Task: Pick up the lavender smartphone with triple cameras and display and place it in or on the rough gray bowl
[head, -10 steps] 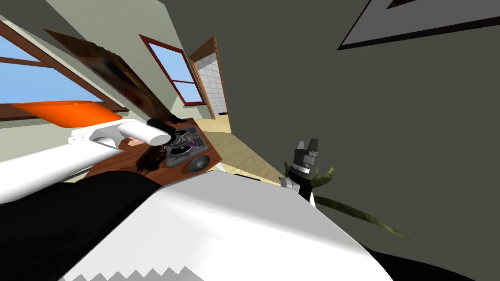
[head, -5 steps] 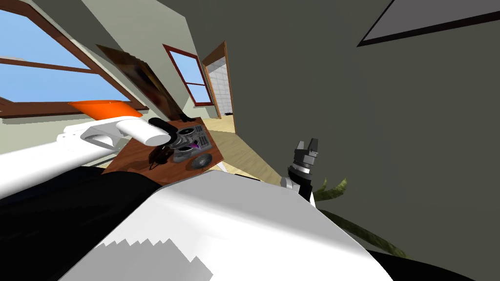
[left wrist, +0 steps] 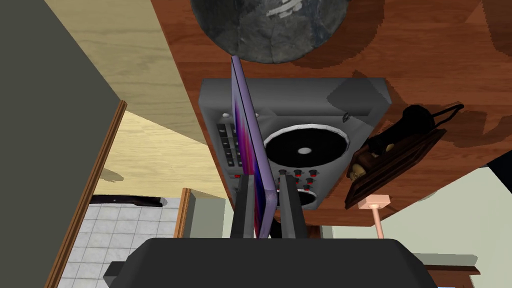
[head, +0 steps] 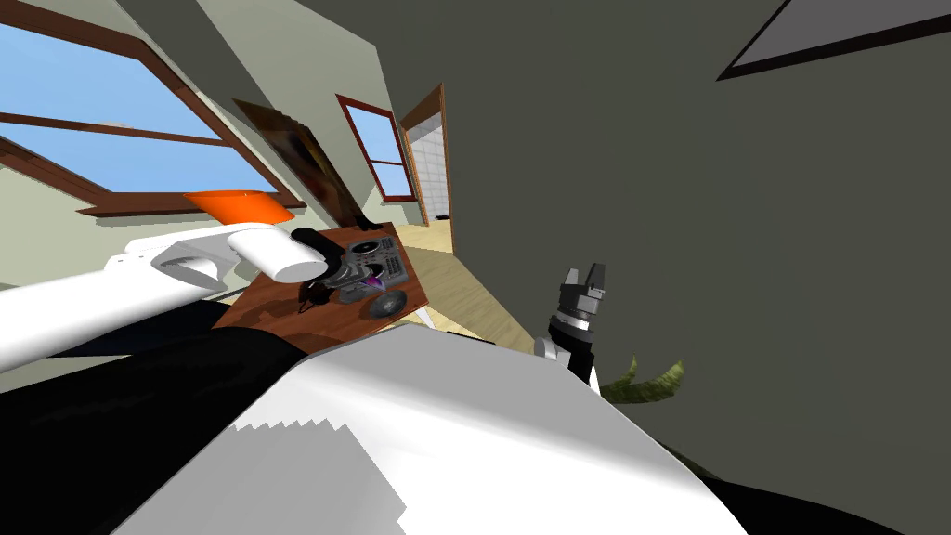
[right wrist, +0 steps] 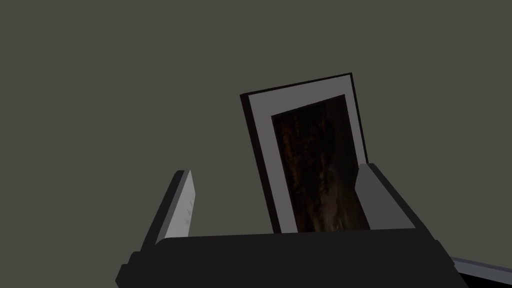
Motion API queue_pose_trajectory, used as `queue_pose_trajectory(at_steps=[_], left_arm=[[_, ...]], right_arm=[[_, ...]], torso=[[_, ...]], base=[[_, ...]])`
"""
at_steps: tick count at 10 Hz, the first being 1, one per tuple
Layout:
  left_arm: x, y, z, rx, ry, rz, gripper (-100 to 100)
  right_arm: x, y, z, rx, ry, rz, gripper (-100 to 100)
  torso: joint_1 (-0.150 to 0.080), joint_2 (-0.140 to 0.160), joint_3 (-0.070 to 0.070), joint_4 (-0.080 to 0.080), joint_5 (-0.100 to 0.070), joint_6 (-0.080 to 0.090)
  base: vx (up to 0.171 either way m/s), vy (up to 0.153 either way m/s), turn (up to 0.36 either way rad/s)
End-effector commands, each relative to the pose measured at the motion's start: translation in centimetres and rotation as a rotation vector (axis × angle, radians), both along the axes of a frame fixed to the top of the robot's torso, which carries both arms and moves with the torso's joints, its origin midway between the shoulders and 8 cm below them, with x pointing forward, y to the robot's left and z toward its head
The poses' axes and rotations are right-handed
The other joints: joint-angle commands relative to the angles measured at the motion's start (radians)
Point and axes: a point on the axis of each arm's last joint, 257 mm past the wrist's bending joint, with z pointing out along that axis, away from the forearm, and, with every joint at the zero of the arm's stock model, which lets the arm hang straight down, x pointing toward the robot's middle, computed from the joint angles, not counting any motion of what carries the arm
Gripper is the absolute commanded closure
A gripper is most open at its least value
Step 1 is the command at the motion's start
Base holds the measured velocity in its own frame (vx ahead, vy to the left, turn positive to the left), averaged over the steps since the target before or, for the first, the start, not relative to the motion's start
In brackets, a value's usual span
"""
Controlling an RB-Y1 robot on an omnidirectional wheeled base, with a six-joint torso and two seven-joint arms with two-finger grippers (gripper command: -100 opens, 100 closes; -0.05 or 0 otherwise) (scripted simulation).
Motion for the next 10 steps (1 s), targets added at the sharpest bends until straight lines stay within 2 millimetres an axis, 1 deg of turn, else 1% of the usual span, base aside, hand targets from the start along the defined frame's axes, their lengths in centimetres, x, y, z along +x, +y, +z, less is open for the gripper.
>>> queue_pose_trajectory(at_steps=[1,2,6,7,8,10], left_arm=[[0.0,0.0,0.0,0.000,0.000,0.000,100],[-0.1,-0.1,-0.1,0.000,0.005,0.000,-100],[-0.1,-0.1,-0.1,0.000,0.005,0.000,-100],[-0.1,-0.1,-0.1,0.000,0.005,0.000,0],[0.2,-0.8,1.1,-0.003,0.002,-0.009,-100],[0.4,-1.5,2.2,-0.004,0.001,-0.019,-100]], right_arm=[[0.0,0.0,0.0,0.000,0.000,0.000,0],[0.0,0.0,0.0,0.000,0.000,0.000,0],[0.0,0.0,0.0,0.000,0.000,0.000,0],[0.0,0.0,0.0,0.000,0.000,0.000,0],[0.0,0.0,0.0,0.000,0.000,0.000,0],[0.0,0.0,0.0,0.000,0.000,0.000,0]], torso=[[0.000,0.000,0.000,0.000,0.000,0.000],[0.001,0.000,0.000,0.000,0.000,0.001],[0.002,0.000,0.000,0.000,0.000,0.001],[0.002,0.001,0.000,0.000,0.000,0.001],[0.002,0.001,0.000,0.000,0.000,0.001],[0.004,-0.001,0.000,0.000,0.001,0.001]], base=[[0.019,-0.017,0.050],[0.000,0.000,0.000],[0.000,0.000,0.000],[0.000,0.000,0.000],[0.008,0.021,0.077],[0.025,0.030,0.073]])
